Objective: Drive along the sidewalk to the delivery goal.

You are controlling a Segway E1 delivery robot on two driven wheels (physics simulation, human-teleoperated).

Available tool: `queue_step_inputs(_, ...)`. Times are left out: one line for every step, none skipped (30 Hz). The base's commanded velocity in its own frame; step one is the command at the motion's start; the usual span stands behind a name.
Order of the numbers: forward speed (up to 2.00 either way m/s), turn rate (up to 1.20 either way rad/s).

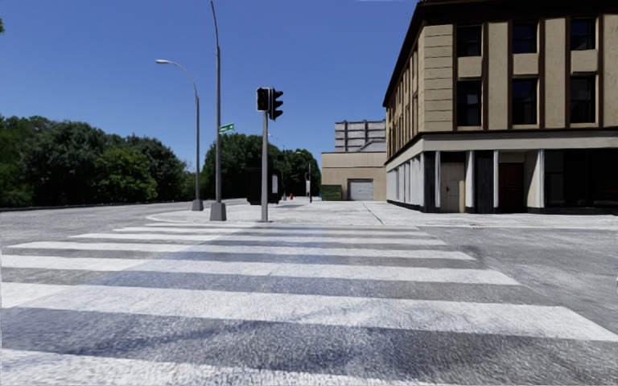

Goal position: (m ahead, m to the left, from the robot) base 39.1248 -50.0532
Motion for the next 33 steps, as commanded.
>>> queue_step_inputs(1.88,-0.47)
queue_step_inputs(1.71,-0.46)
queue_step_inputs(1.71,-0.46)
queue_step_inputs(1.64,-0.45)
queue_step_inputs(1.6,-0.43)
queue_step_inputs(1.54,-0.41)
queue_step_inputs(1.48,-0.26)
queue_step_inputs(1.48,-0.26)
queue_step_inputs(1.4,-0.07)
queue_step_inputs(1.34,0.0)
queue_step_inputs(1.29,0.0)
queue_step_inputs(1.29,0.0)
queue_step_inputs(1.14,0.0)
queue_step_inputs(1.06,0.0)
queue_step_inputs(1.03,0.0)
queue_step_inputs(1.03,0.0)
queue_step_inputs(1.03,0.0)
queue_step_inputs(1.03,0.0)
queue_step_inputs(1.03,0.0)
queue_step_inputs(1.03,0.0)
queue_step_inputs(1.04,0.0)
queue_step_inputs(1.04,0.0)
queue_step_inputs(1.04,0.0)
queue_step_inputs(1.04,0.0)
queue_step_inputs(1.04,0.0)
queue_step_inputs(1.04,0.0)
queue_step_inputs(1.04,0.0)
queue_step_inputs(1.04,0.0)
queue_step_inputs(1.04,0.0)
queue_step_inputs(1.04,0.0)
queue_step_inputs(1.05,0.0)
queue_step_inputs(1.05,0.0)
queue_step_inputs(1.06,0.0)
